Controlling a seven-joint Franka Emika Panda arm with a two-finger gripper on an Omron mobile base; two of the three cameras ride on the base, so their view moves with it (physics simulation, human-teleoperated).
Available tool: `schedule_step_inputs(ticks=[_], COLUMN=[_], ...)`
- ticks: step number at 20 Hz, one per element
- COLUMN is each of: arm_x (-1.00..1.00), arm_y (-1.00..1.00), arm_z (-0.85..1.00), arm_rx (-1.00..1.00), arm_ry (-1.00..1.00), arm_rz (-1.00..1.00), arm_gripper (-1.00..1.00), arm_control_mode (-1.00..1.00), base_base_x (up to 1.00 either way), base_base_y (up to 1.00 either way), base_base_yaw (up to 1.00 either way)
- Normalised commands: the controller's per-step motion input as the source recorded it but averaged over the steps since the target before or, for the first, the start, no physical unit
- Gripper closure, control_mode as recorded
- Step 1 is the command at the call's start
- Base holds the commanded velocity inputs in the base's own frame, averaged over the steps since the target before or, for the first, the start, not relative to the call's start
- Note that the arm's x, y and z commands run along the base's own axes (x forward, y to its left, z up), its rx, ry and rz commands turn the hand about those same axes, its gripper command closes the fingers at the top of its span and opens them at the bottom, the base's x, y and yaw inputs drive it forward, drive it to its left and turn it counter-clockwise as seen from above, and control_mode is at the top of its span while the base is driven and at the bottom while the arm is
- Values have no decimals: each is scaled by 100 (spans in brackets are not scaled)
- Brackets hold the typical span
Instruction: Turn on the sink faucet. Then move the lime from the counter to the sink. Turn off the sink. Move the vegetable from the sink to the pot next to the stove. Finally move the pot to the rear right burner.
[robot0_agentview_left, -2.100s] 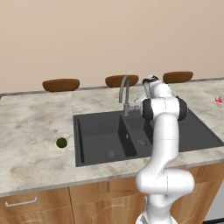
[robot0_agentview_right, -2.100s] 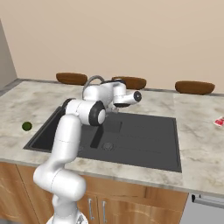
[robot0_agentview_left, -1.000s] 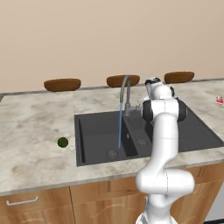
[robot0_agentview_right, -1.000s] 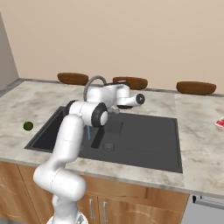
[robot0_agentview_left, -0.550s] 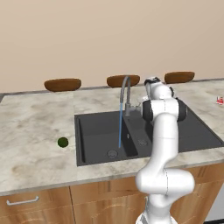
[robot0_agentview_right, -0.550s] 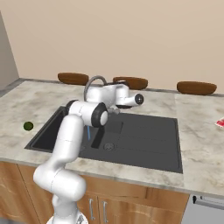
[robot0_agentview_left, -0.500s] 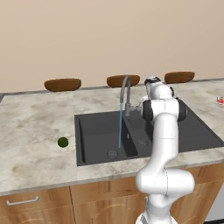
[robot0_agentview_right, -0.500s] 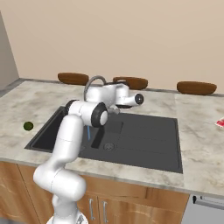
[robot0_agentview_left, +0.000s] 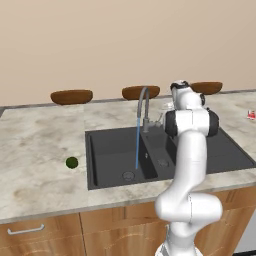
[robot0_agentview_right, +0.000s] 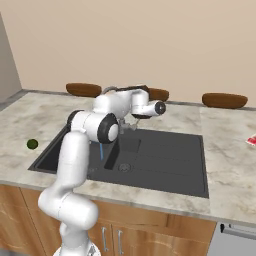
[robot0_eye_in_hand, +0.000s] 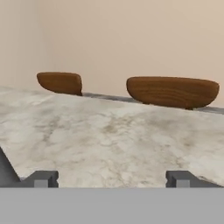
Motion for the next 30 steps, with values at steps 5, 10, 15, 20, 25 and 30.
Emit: schedule_step_inputs(ticks=[5, 10, 15, 20, 25, 30], arm_x=[-40, -64, -73, -69, -65, -62], arm_y=[0, 0, 2, 5, 17, 28], arm_z=[71, 67, 61, 57, 32, 16], arm_rx=[1, 2, 3, 2, 0, 0], arm_ry=[0, 0, 0, 0, 2, 11], arm_rz=[-8, -9, -12, -13, -12, -7], arm_gripper=[-100, -100, -100, -100, -100, -100], arm_control_mode=[-100, -100, -100, -100, -100, -100], base_base_x=[0, 0, 0, 0, 0, 0], base_base_y=[0, 0, 0, 0, 0, 0], base_base_yaw=[0, 0, 0, 0, 0, 0])
